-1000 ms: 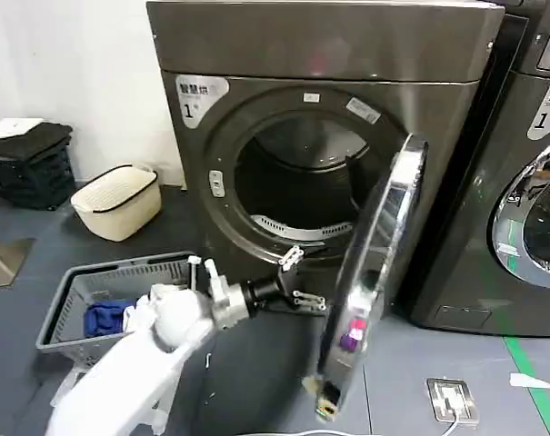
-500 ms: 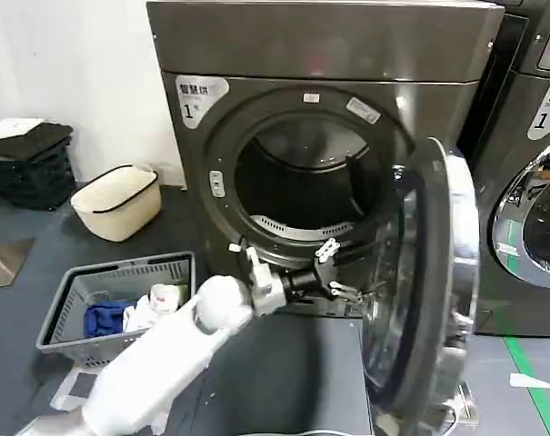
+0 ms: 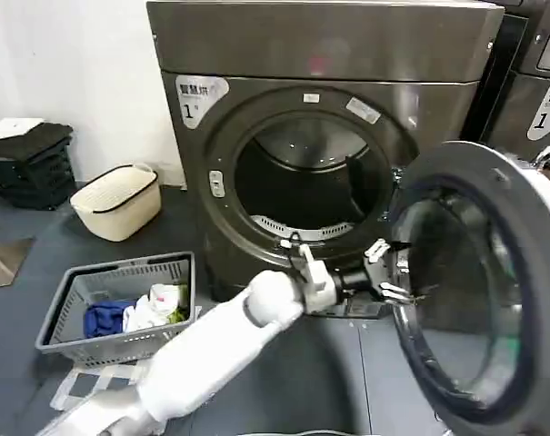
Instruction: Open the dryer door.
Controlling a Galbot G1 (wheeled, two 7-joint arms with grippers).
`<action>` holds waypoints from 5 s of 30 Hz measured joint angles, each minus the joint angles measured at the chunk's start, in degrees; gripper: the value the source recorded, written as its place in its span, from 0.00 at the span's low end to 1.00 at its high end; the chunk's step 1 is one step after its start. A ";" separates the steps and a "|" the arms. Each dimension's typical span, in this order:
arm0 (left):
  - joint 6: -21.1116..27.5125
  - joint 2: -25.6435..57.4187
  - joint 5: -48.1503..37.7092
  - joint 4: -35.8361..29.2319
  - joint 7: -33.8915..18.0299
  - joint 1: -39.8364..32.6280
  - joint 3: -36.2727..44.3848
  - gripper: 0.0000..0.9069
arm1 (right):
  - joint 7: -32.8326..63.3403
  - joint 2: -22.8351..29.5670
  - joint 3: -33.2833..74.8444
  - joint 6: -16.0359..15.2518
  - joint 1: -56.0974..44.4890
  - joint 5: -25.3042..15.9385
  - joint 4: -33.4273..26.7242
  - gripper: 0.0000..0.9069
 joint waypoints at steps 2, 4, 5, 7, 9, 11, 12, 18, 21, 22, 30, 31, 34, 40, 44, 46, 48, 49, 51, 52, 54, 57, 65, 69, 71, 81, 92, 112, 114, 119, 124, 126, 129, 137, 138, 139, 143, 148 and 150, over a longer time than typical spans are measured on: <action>0.05 -1.61 0.11 1.45 -0.19 -0.68 0.54 1.00 | 0.57 0.00 0.96 -0.80 -0.01 -0.05 0.15 1.00; 0.08 -2.97 0.17 2.70 -0.35 -1.27 0.81 1.00 | 1.34 0.00 1.80 -1.91 -0.09 -0.15 0.43 1.00; 0.12 -3.72 0.19 3.41 -0.41 -1.56 0.94 1.00 | 1.62 0.00 2.21 -2.25 -0.09 -0.27 0.52 1.00; 0.16 -4.82 0.27 4.45 -0.55 -1.94 1.02 1.00 | 2.28 0.00 3.17 -2.62 -0.12 -0.54 0.76 1.00; 0.28 -5.82 0.42 5.46 -0.71 -2.34 1.05 1.00 | 2.76 -0.01 3.96 -2.69 -0.14 -0.58 0.94 1.00; 0.52 -6.76 0.76 6.31 -0.85 -2.70 1.07 1.00 | 3.11 -0.01 4.48 -2.51 -0.15 -0.60 1.06 1.00; 0.68 -7.28 1.04 6.87 -0.91 -2.94 1.08 1.00 | 3.17 0.00 4.72 -2.39 -0.15 -0.60 1.19 1.00; 1.47 -9.98 1.25 9.64 -1.34 -4.01 1.06 1.00 | 3.29 -0.01 5.21 -2.13 0.07 -0.55 2.12 1.00; 1.48 -11.16 1.22 10.94 -1.55 -4.72 1.02 1.00 | 3.34 0.00 5.48 -2.22 0.12 -0.55 2.26 1.00; 1.48 -11.56 1.20 11.35 -1.71 -4.89 0.95 1.00 | 3.37 -0.01 5.57 -2.22 0.10 -0.55 2.22 1.00; 3.10 -14.00 1.20 14.84 -4.02 -6.41 -0.01 1.00 | 3.42 0.00 5.94 -1.83 -0.41 -0.55 1.49 1.00; 3.50 -14.01 1.07 15.26 -4.31 -6.43 -0.19 1.00 | 3.42 -0.01 5.95 -1.82 -0.45 -0.55 1.48 1.00; 4.78 -13.98 0.20 16.24 -5.07 -7.08 -0.51 1.00 | 3.41 -0.01 5.91 -1.83 -0.48 -0.58 1.46 1.00; 8.80 -13.97 -1.23 14.12 -4.58 -6.35 -0.54 1.00 | 3.42 -0.01 5.10 -1.98 -0.95 -0.22 0.73 1.00; 12.15 -13.97 -2.93 9.05 -4.09 -4.91 -0.35 1.00 | 3.08 -0.01 4.56 -1.93 -0.96 0.20 0.27 1.00; 13.71 -13.69 -3.87 5.09 -4.24 -3.79 -0.30 1.00 | 2.81 -0.01 4.30 -1.80 -0.97 0.25 0.02 1.00; 14.79 -10.91 -4.88 0.74 -4.57 -2.83 -0.34 1.00 | 2.63 -0.01 4.02 -1.30 -1.07 0.31 -0.38 1.00; 15.49 -8.67 -5.65 -1.33 -4.86 -2.25 -0.47 1.00 | 2.57 -0.01 3.91 -1.14 -1.15 0.33 -0.60 1.00; 16.87 -3.77 -7.31 -5.32 -5.95 -1.17 -0.86 1.00 | 2.50 -0.01 3.78 -0.81 -1.35 0.39 -0.94 1.00; 17.78 -1.16 -8.47 -7.52 -6.74 -0.58 -1.22 1.00 | 2.50 -0.01 3.73 -0.56 -1.48 0.51 -1.19 1.00; 19.65 3.29 -11.19 -11.24 -8.54 0.51 -1.91 1.00 | 2.49 -0.01 3.71 -0.22 -1.85 0.71 -1.80 1.00; 22.97 9.17 -15.27 -16.43 -11.97 2.12 -3.52 1.00 | 2.13 -0.01 3.84 -0.06 -2.54 1.45 -2.70 1.00; 29.98 22.47 -23.90 -26.81 -19.83 7.76 -10.86 1.00 | 0.36 -0.63 3.41 0.09 -2.55 2.48 -3.39 1.00; 33.62 28.95 -29.72 -28.95 -25.35 11.14 -15.87 1.00 | -0.83 -1.31 2.16 0.27 -1.63 2.61 -3.39 1.00; 36.11 31.90 -33.61 -29.06 -28.86 12.72 -18.73 1.00 | -1.46 -1.57 1.67 0.32 -1.30 2.71 -3.38 1.00; 41.59 44.06 -52.12 -26.36 -50.88 19.65 -29.69 1.00 | -2.86 -2.71 0.22 0.40 -0.24 3.55 -3.54 1.00; 41.74 50.71 -78.06 -20.14 -67.77 18.37 -30.19 1.00 | -3.86 -2.52 -0.20 1.71 0.02 5.41 -3.52 1.00; 41.70 47.12 -91.15 -6.68 -70.26 5.12 -20.98 1.00 | -5.35 -1.45 -1.99 4.82 1.50 5.13 -3.00 1.00; 41.70 46.58 -91.44 -5.93 -70.28 3.89 -20.02 1.00 | -5.38 -1.54 -1.93 4.89 1.48 5.11 -3.26 1.00; 41.70 45.55 -91.51 -4.82 -70.34 1.75 -18.44 1.00 | -5.50 -1.57 -1.66 5.06 1.36 5.10 -3.48 1.00; 41.70 44.73 -91.36 -3.73 -70.36 0.36 -17.28 1.00 | -5.57 -1.61 -1.68 5.15 1.50 4.98 -3.62 1.00; 41.71 44.70 -90.89 -3.39 -70.37 0.19 -16.87 1.00 | -5.63 -1.61 -1.86 5.23 1.61 4.85 -3.62 1.00; 41.71 44.72 -90.09 -2.88 -70.38 0.13 -16.73 1.00 | -5.66 -1.66 -2.06 5.34 1.74 4.62 -3.70 1.00; 41.69 44.06 -86.80 1.46 -70.37 -1.61 -16.86 1.00 | -5.73 -1.93 -2.50 6.18 1.81 3.65 -4.17 1.00; 41.71 44.02 -86.29 2.15 -70.36 -1.71 -16.85 1.00 | -5.74 -1.96 -2.59 6.20 1.81 3.63 -4.17 1.00; 41.70 44.07 -85.38 3.09 -70.37 -1.78 -16.80 1.00 | -5.74 -1.99 -2.60 6.22 1.80 3.63 -4.20 1.00; 41.71 44.89 -83.26 5.65 -70.39 -1.33 -16.74 1.00 | -5.77 -2.25 -2.65 6.33 1.77 3.63 -4.53 1.00; 41.71 45.97 -83.31 8.09 -70.38 0.04 -17.55 1.00 | -5.82 -2.43 -2.92 6.70 1.81 3.47 -4.90 1.00; 41.71 46.43 -82.94 8.56 -70.39 0.61 -17.76 1.00 | -5.83 -2.43 -3.20 6.77 2.05 3.18 -4.86 1.00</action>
